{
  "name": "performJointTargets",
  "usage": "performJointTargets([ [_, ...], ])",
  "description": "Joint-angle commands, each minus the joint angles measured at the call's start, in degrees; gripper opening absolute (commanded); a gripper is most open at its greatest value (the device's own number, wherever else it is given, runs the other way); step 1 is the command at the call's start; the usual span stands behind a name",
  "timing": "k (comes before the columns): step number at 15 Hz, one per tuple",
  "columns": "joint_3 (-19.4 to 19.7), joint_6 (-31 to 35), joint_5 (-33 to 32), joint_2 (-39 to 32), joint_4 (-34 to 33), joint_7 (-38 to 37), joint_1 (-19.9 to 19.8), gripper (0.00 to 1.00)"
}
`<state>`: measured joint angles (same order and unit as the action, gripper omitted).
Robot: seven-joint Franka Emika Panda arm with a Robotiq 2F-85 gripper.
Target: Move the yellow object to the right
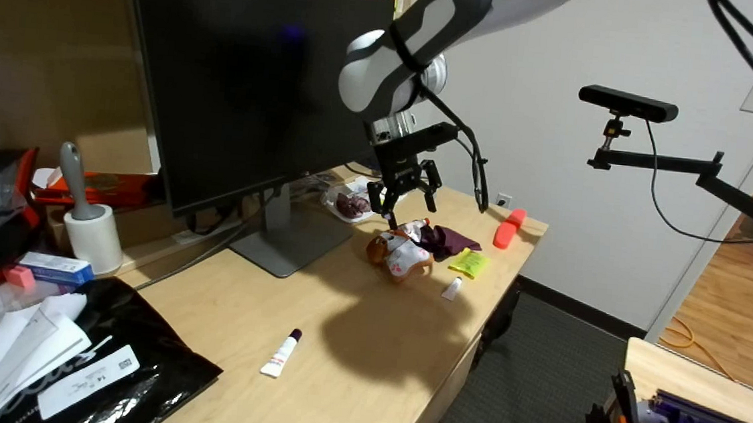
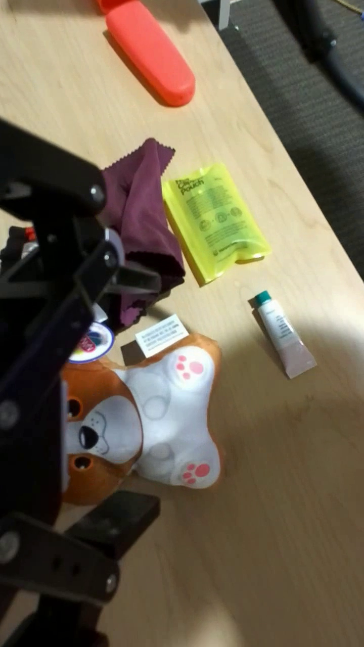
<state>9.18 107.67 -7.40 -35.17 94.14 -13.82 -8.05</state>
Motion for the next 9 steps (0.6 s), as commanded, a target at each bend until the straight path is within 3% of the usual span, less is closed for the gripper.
performJointTargets([
  [1, -1.1, -2.5, 3.8, -4.4, -5.1, 6.3, -2.5, 1.0],
  [7, -2.0, -4.0, 4.2, -8.6, -9.2, 15.0, -4.5, 1.0],
  [9, -0.9, -6.9, 4.3, -8.5, -10.4, 10.9, -3.4, 1.0],
])
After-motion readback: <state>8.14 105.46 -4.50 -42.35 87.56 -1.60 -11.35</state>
